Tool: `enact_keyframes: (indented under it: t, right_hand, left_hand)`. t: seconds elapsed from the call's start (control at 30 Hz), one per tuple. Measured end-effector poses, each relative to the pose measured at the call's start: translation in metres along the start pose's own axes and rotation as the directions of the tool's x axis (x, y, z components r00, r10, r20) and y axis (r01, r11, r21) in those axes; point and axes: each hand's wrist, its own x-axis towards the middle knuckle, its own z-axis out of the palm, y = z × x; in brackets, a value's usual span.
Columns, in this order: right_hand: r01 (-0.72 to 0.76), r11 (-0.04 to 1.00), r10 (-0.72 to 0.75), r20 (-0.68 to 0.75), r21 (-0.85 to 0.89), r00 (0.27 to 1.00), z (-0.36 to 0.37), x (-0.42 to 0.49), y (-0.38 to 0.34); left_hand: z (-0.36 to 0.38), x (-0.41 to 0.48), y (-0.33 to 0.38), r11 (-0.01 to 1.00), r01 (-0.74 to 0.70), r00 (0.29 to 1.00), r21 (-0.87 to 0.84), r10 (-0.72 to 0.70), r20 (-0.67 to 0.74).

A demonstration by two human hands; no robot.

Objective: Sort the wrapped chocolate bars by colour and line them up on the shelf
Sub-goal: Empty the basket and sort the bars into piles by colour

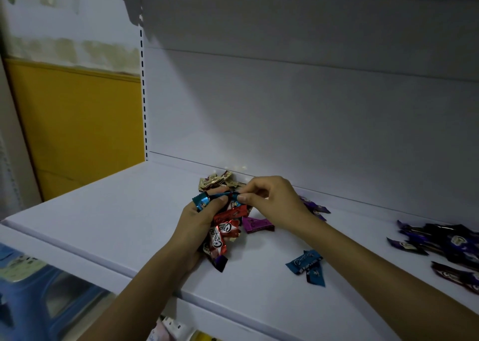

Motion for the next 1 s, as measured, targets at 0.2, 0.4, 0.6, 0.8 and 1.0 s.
enact_keyframes:
  t: [0.2,0.4,0.6,0.8,1.0]
  right_hand:
    - [-0.037,0.998,0.046,-0.152,0.059,0.987,-0.014,-0.002,0.005]
    - [-0.174,0.948,0.214,-0.130,0.265,0.968,-0.027,-0.006,0.013]
    - [-0.267,0.808,0.469,-0.301,0.525,0.830,-0.057,-0.006,0.040]
    - [-0.412,0.595,0.747,-0.287,0.690,0.599,-0.084,-0.009,0.089]
    - [-0.588,0.691,0.718,-0.304,0.421,0.626,-0.076,-0.014,0.098]
  left_hand:
    - [0.000,0.000,0.000,0.999,0.004,1.000,-0.034,-0.005,-0.029]
    - [0.000,0.001,0.000,0.999,0.012,1.000,-0.034,-0.012,-0.019]
    - [-0.002,0.001,-0.001,1.000,0.019,1.000,-0.016,-0.019,-0.022]
    - [0.000,0.002,-0.003,0.999,0.036,0.999,-0.011,-0.036,-0.028]
    - [-0.001,0.004,-0.004,0.999,0.031,0.999,0.012,-0.031,-0.014]
